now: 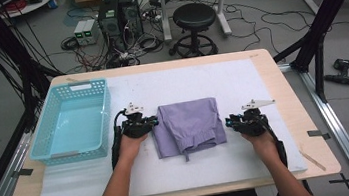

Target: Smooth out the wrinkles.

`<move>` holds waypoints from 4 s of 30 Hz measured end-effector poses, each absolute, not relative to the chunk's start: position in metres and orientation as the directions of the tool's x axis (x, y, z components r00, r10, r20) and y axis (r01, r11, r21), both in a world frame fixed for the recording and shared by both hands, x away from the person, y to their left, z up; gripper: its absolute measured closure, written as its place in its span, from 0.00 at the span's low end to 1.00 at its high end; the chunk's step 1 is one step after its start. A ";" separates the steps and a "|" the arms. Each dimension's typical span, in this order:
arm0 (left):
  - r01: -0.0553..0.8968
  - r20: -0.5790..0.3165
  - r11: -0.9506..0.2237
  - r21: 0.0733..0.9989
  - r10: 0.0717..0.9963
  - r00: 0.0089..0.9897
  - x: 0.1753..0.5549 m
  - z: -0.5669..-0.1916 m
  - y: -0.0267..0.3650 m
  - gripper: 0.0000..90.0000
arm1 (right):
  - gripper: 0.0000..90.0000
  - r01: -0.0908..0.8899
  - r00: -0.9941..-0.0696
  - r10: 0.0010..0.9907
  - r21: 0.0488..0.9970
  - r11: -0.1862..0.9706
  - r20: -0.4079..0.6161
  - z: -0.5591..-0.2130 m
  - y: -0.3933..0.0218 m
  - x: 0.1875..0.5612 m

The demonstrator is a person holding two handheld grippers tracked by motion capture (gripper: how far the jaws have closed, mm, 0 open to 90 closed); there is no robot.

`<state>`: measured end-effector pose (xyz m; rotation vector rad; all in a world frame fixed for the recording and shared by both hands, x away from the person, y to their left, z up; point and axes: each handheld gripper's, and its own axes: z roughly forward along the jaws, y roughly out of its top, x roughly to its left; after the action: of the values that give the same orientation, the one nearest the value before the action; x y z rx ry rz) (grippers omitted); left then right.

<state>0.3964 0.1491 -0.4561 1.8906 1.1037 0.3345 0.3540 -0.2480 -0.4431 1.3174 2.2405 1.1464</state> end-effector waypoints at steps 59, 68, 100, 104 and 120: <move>0.499 -0.274 -0.092 0.862 0.744 0.609 0.371 -0.450 0.149 0.73 | 0.80 0.545 -0.579 0.810 0.785 0.294 0.099 -0.431 -0.252 0.346; 0.451 -0.276 -0.046 0.891 0.734 0.620 0.369 -0.445 0.154 0.73 | 0.92 0.614 -0.565 0.822 0.703 0.359 0.073 -0.451 -0.229 0.388; 0.450 -0.233 -0.187 0.873 0.651 0.723 0.399 -0.457 0.105 0.85 | 0.67 0.556 -0.558 0.824 0.780 0.286 0.096 -0.440 -0.270 0.361; 0.505 -0.227 -0.220 0.835 0.698 0.679 0.406 -0.458 0.099 0.85 | 0.66 0.554 -0.569 0.815 0.783 0.283 0.108 -0.440 -0.275 0.352; 0.489 -0.256 -0.079 0.868 0.774 0.579 0.401 -0.435 0.120 0.61 | 0.50 0.504 -0.650 0.744 0.819 0.274 0.151 -0.431 -0.256 0.333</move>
<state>0.4008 0.1196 -0.4354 1.7312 1.0499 0.3290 0.3335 -0.2562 -0.4312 1.1505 2.2832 1.3167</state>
